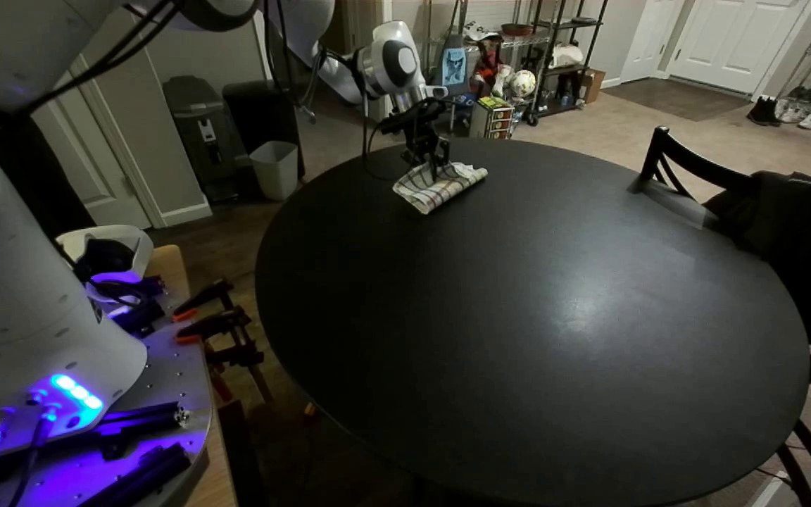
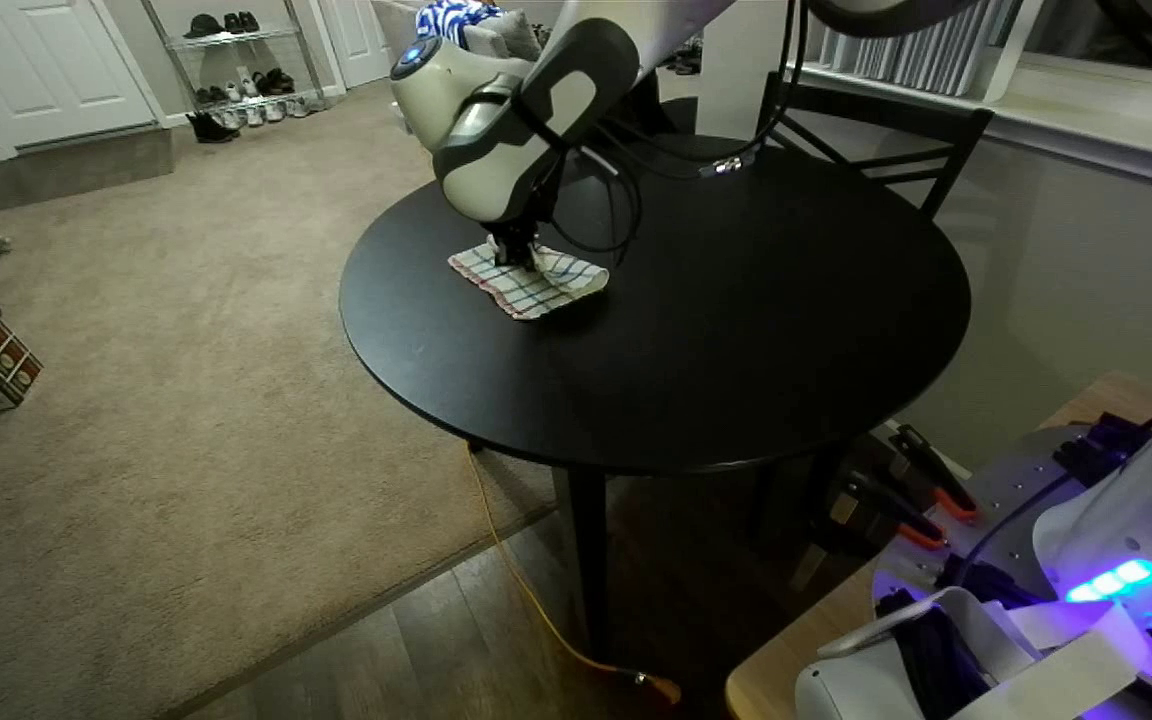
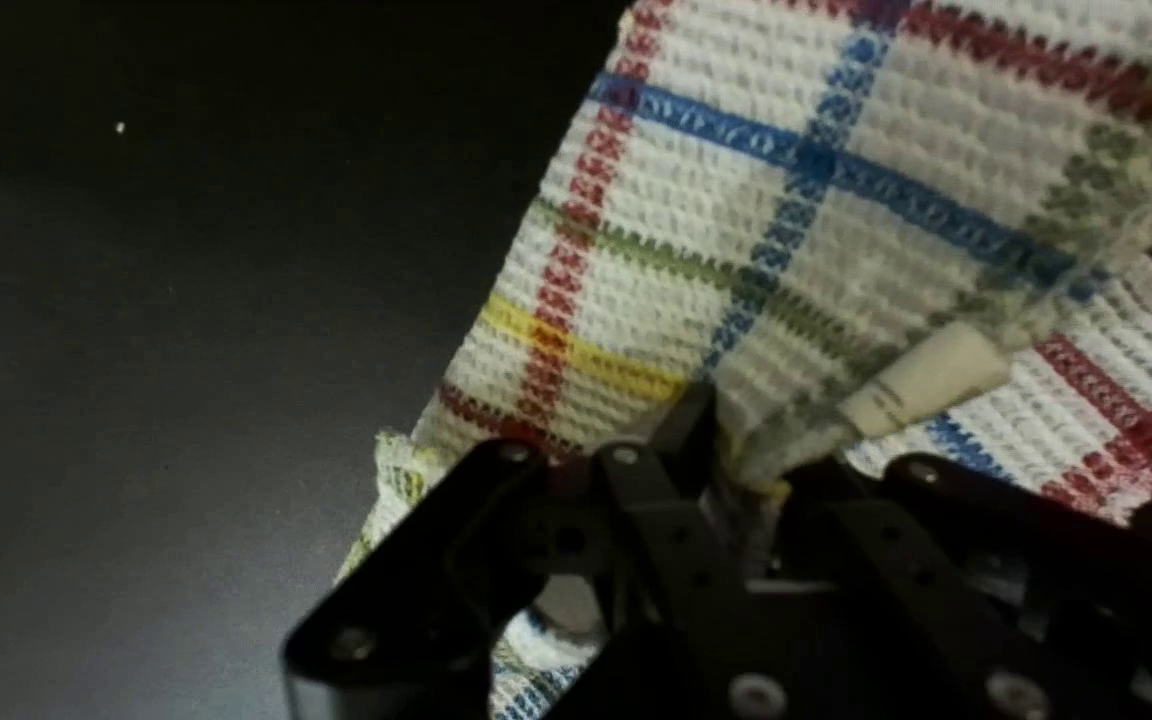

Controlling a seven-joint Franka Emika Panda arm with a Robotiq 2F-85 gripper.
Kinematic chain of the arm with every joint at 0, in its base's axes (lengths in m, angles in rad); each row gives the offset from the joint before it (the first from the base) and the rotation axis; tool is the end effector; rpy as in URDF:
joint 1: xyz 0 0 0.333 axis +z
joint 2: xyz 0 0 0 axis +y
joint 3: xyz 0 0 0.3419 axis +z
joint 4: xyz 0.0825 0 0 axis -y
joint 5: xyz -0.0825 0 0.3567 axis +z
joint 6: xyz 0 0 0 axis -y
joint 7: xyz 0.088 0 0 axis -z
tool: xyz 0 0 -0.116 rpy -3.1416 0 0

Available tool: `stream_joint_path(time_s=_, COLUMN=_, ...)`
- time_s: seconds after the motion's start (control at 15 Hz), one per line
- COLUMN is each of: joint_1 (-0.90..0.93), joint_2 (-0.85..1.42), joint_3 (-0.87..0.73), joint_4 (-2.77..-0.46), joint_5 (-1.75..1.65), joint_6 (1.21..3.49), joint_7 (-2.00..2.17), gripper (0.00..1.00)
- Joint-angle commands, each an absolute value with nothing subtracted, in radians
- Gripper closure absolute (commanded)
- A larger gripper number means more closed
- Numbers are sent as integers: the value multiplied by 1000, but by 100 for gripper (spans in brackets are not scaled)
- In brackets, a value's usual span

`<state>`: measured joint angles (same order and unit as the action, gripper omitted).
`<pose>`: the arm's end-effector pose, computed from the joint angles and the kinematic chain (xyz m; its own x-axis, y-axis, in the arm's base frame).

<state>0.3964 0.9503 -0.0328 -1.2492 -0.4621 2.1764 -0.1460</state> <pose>0.7071 0.2549 0.2082 0.7126 0.6889 -0.1330 0.6807 -0.6329 0.3690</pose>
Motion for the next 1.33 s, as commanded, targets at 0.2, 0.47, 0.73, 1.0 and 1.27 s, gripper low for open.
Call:
stream_joint_path(time_s=0.2, joint_1=478, joint_2=981, joint_3=-91, joint_4=-1182, joint_5=-579, joint_6=2154, joint_7=-63, gripper=98)
stream_joint_path(time_s=0.47, joint_1=517, joint_2=977, joint_3=-153, joint_4=-1173, joint_5=-633, joint_6=2143, joint_7=18, gripper=98)
stream_joint_path(time_s=0.73, joint_1=524, joint_2=986, joint_3=-184, joint_4=-1170, joint_5=-617, joint_6=2115, joint_7=13, gripper=98)
stream_joint_path(time_s=1.0, joint_1=486, joint_2=998, joint_3=-126, joint_4=-1163, joint_5=-636, joint_6=2026, joint_7=-30, gripper=98)
stream_joint_path(time_s=1.27, joint_1=441, joint_2=1002, joint_3=-52, joint_4=-1166, joint_5=-602, joint_6=1993, joint_7=-84, gripper=98)
